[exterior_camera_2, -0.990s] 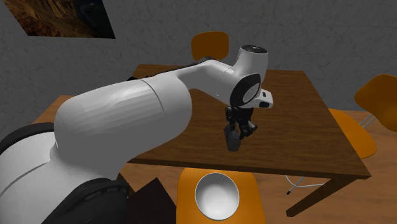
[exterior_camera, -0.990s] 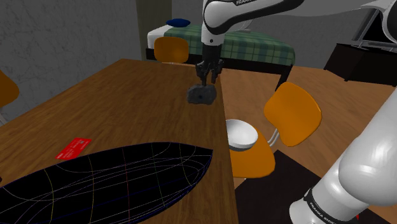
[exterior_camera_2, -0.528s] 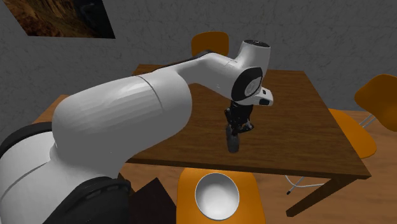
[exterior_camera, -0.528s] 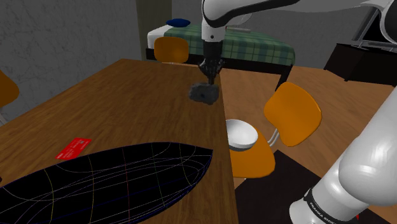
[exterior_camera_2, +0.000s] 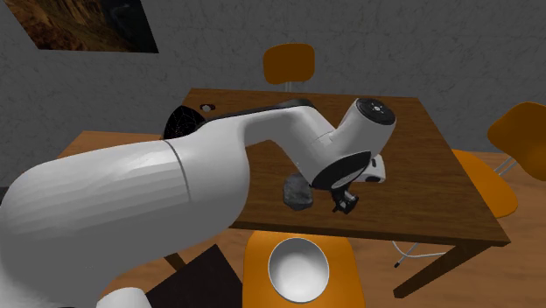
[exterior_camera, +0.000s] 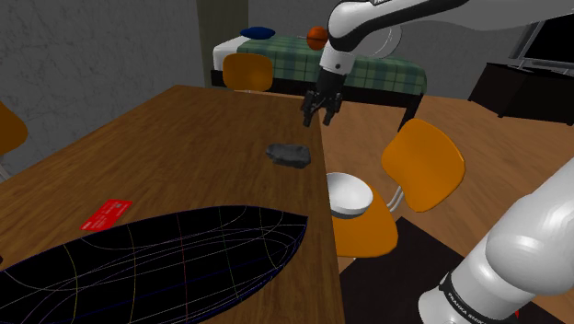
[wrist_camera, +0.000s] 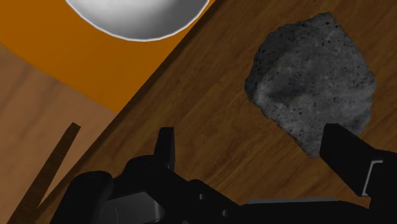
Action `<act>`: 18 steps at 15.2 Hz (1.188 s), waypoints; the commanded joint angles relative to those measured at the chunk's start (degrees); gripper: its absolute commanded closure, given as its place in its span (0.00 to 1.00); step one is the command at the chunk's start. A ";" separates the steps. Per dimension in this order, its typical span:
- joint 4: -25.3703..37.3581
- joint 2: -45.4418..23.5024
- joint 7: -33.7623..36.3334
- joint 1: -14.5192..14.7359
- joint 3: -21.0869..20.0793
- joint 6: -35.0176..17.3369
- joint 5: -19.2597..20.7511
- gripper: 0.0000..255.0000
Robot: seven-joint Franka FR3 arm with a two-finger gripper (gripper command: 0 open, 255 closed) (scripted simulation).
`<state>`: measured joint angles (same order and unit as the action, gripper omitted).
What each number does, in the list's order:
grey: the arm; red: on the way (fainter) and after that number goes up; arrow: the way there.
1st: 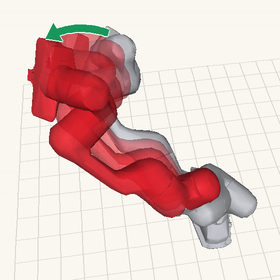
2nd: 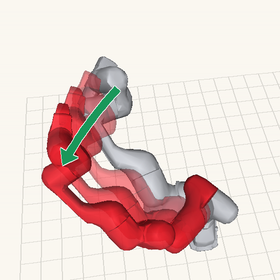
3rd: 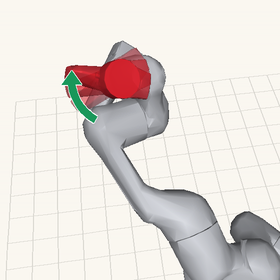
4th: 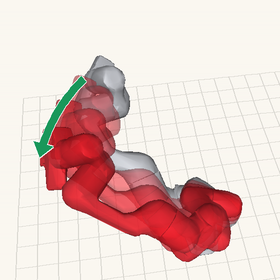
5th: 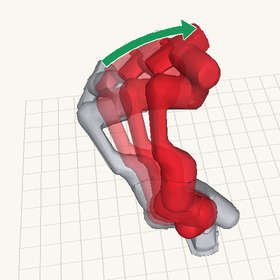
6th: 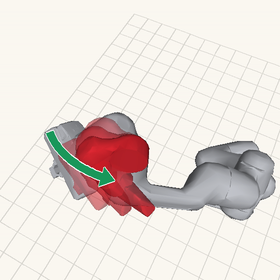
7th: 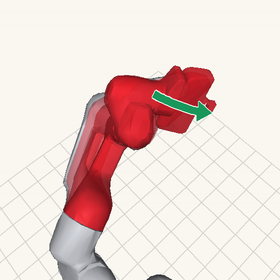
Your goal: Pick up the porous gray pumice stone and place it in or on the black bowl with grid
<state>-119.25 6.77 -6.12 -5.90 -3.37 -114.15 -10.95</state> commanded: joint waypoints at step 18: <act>-2.93 -1.31 -0.71 0.27 -0.24 -4.44 -0.73 1.00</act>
<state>-122.19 5.47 -6.84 -5.63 -3.61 -118.59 -11.68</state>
